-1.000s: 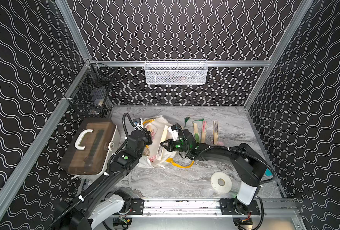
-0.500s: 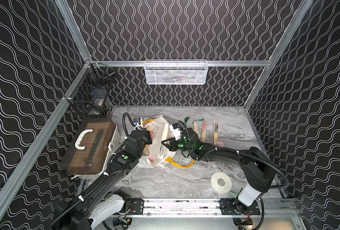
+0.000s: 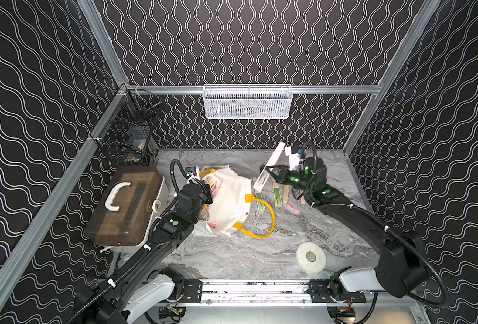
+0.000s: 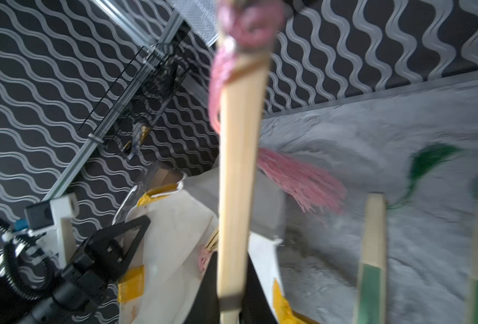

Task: Take out the folding fans from the tote bags
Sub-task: Place the folding fan at the center of the board.

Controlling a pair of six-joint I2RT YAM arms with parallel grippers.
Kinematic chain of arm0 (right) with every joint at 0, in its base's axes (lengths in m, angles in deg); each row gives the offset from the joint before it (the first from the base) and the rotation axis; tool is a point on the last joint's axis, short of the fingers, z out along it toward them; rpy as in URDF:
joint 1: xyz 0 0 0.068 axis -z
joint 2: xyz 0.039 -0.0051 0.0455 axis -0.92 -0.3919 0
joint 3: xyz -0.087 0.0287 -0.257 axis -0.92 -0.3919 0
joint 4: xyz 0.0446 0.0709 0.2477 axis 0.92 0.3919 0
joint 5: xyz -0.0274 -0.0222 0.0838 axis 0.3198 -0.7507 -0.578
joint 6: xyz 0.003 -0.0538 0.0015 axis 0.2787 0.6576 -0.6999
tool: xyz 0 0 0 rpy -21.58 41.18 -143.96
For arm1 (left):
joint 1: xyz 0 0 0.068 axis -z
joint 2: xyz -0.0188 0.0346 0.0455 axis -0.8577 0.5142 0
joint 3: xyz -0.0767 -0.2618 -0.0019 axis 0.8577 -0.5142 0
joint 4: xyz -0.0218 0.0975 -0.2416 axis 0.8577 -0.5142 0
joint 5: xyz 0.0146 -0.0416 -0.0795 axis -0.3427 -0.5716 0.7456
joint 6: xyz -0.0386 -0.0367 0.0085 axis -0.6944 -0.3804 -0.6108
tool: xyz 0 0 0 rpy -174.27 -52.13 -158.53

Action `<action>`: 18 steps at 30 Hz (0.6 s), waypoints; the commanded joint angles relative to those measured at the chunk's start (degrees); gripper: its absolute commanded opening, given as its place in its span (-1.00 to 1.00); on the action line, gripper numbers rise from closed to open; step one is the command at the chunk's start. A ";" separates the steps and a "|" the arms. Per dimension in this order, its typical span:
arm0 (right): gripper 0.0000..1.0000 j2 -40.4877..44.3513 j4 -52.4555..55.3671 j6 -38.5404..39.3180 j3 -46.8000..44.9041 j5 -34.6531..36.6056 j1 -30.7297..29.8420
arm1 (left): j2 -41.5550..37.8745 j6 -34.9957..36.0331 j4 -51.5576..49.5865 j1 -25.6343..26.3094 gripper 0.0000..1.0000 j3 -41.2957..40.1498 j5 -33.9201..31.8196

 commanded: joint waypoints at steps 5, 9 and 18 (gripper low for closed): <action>-0.81 -0.71 25.02 15.75 9.03 1.06 11.48 | -0.08 0.20 1.54 -0.10 -1.00 0.63 -1.51; -0.86 -5.40 31.01 19.31 11.38 1.45 19.22 | -0.18 0.37 1.28 -0.11 -1.00 0.88 -1.36; -0.88 -16.28 34.38 23.70 16.22 -5.29 34.45 | -0.74 0.40 0.61 -0.11 -1.00 1.45 -1.59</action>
